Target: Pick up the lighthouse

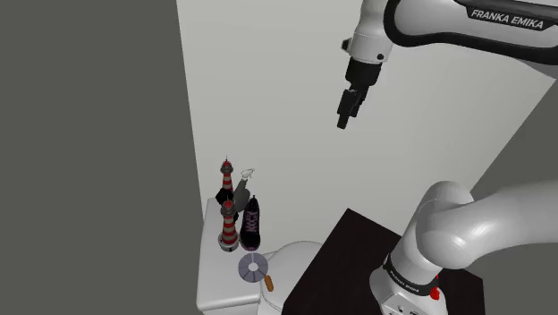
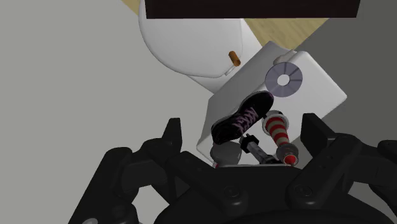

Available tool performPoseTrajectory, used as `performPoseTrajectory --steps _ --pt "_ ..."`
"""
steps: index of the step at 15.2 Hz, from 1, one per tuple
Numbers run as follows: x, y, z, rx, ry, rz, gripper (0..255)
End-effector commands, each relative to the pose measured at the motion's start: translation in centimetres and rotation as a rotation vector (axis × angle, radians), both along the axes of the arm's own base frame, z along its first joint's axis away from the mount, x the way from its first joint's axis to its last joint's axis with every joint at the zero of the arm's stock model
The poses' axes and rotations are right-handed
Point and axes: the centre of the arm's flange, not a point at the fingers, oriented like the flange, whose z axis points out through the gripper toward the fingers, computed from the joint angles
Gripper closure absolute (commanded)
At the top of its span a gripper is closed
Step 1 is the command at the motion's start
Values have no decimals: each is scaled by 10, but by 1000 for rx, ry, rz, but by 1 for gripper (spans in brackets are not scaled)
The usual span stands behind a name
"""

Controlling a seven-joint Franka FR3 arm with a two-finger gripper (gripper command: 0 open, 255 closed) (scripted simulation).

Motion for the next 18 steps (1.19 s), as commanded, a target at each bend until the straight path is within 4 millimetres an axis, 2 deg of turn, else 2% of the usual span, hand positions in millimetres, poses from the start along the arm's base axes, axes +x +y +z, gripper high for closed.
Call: performPoseTrajectory --steps 1,18 --pt "0 0 0 0 0 0 0" --pt "176 75 -143 -38 100 -71 0"
